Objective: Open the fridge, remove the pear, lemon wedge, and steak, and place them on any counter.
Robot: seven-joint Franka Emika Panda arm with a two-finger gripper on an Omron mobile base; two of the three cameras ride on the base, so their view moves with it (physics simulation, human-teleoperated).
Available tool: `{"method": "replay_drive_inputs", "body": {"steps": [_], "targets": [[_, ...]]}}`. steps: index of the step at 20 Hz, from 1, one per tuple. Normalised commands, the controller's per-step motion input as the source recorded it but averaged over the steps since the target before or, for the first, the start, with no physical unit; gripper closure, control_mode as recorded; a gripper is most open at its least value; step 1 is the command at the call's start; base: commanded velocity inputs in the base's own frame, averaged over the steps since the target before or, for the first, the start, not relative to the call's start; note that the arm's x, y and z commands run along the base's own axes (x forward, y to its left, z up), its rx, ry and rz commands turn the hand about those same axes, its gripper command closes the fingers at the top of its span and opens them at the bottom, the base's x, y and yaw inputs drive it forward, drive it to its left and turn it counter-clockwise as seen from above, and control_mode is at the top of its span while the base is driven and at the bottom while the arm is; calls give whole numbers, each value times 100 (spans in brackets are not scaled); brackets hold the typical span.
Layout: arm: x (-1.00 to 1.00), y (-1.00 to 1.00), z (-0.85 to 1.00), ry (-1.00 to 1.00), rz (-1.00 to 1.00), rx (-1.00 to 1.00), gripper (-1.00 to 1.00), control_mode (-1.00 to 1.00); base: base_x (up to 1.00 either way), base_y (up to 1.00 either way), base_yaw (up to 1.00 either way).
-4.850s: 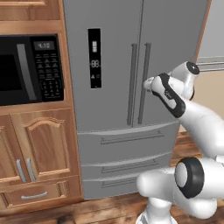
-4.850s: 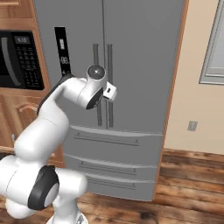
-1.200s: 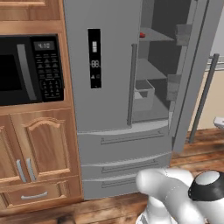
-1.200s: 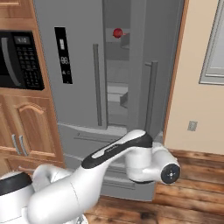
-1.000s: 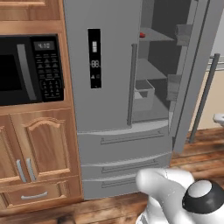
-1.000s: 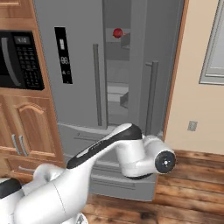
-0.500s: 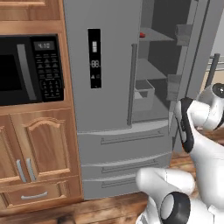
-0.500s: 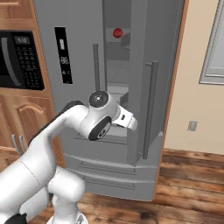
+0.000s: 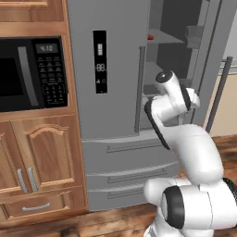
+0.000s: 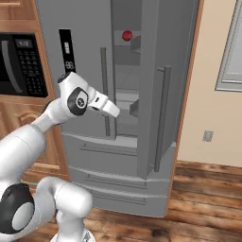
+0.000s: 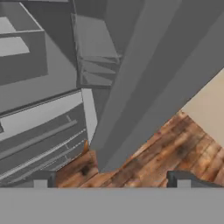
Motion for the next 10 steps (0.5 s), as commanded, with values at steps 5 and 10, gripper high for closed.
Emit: {"method": "replay_drive_inputs", "body": {"steps": [5, 10], "targets": [[60, -15, 66, 31, -19, -4, -100, -100, 0, 0, 0], [1, -79, -5, 6, -14, -6, -100, -100, 0, 0, 0]]}}
